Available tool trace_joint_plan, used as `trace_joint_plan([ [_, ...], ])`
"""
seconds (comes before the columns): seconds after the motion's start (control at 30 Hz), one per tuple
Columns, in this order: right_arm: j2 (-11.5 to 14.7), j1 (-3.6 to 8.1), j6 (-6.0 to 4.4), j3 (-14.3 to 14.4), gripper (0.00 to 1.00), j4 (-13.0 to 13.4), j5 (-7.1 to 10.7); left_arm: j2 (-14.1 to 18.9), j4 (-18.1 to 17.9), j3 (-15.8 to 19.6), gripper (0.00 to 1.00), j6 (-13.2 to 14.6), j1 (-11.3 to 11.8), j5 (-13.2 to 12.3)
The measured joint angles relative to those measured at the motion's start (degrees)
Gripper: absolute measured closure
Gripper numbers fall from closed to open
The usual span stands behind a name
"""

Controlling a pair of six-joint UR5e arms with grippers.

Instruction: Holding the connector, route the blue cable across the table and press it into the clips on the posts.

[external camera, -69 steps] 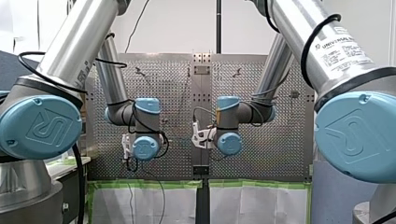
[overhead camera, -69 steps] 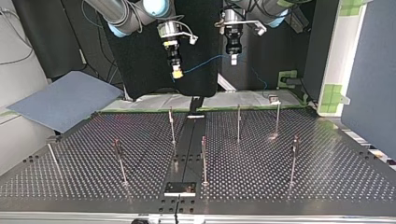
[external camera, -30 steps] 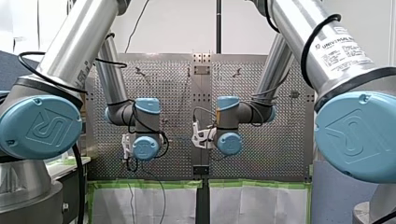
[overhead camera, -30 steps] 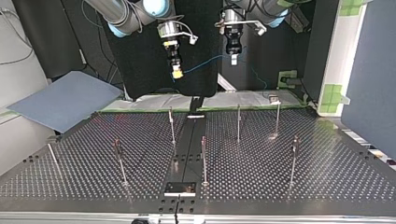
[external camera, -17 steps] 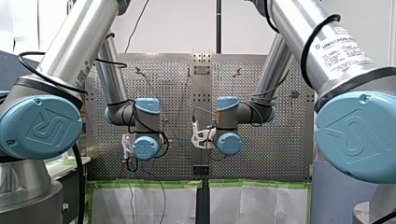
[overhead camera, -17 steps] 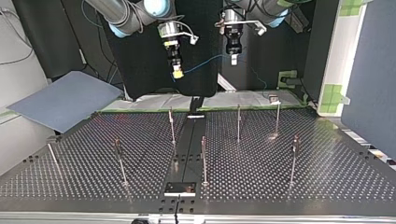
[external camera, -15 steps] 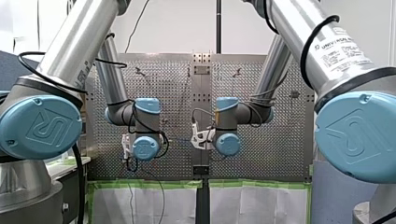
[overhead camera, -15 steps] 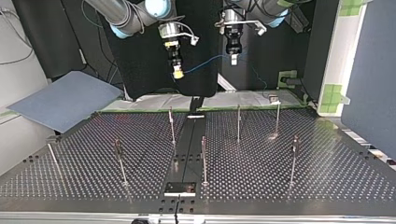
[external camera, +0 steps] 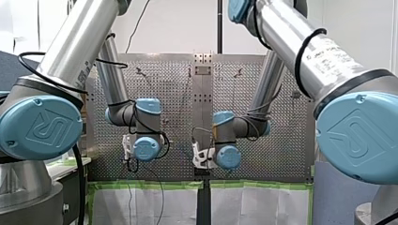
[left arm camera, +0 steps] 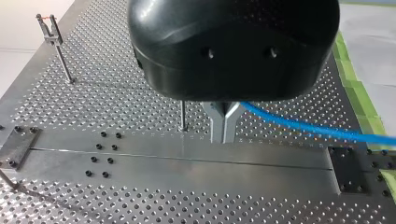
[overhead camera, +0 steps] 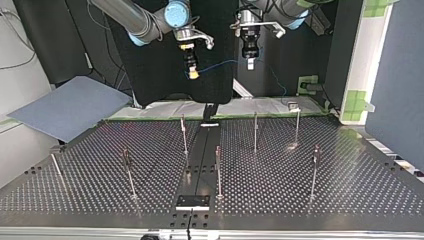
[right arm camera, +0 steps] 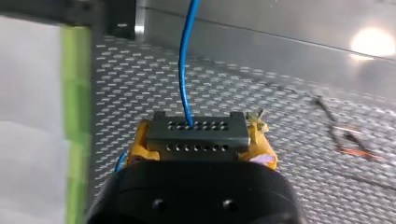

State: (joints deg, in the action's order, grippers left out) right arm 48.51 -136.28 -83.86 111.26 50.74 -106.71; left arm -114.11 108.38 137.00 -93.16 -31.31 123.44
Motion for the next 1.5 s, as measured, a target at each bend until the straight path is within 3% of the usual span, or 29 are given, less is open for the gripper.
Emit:
trace_joint_plan([
  [0.27, -2.29, -0.09, -0.15, -0.20, 1.00, -4.24, -0.06, 0.00, 0.00, 0.00, 1.00, 0.00, 0.00, 0.00],
  [0.5, 0.47, -0.92, -2.98, -1.65, 1.00, -6.08, 0.09, 1.59, 0.62, 1.83, 1.00, 1.82, 1.59, 1.54],
  [0.73, 4.22, -1.38, -6.72, -2.89, 1.00, -5.72, 3.27, 4.79, 2.57, 3.38, 1.00, 2.77, 3.01, 2.66],
  [0.83, 5.57, -1.44, -7.74, -3.92, 1.00, -6.34, 4.60, 6.24, 3.95, 2.53, 1.00, 2.86, 3.22, 2.80],
  [1.17, 10.99, -2.08, -8.09, -9.19, 1.00, -11.38, 9.98, 10.88, 8.78, -1.53, 1.00, 2.64, 3.57, 2.87],
  [1.33, 13.69, -2.18, -8.96, -11.90, 1.00, -13.73, 12.40, 11.71, 11.26, -3.44, 1.00, 2.26, 4.19, 3.50],
  [1.5, 15.53, -2.19, -9.85, -14.08, 1.00, -16.05, 13.29, 12.88, 13.41, -4.77, 1.00, 1.84, 5.09, 4.01],
])
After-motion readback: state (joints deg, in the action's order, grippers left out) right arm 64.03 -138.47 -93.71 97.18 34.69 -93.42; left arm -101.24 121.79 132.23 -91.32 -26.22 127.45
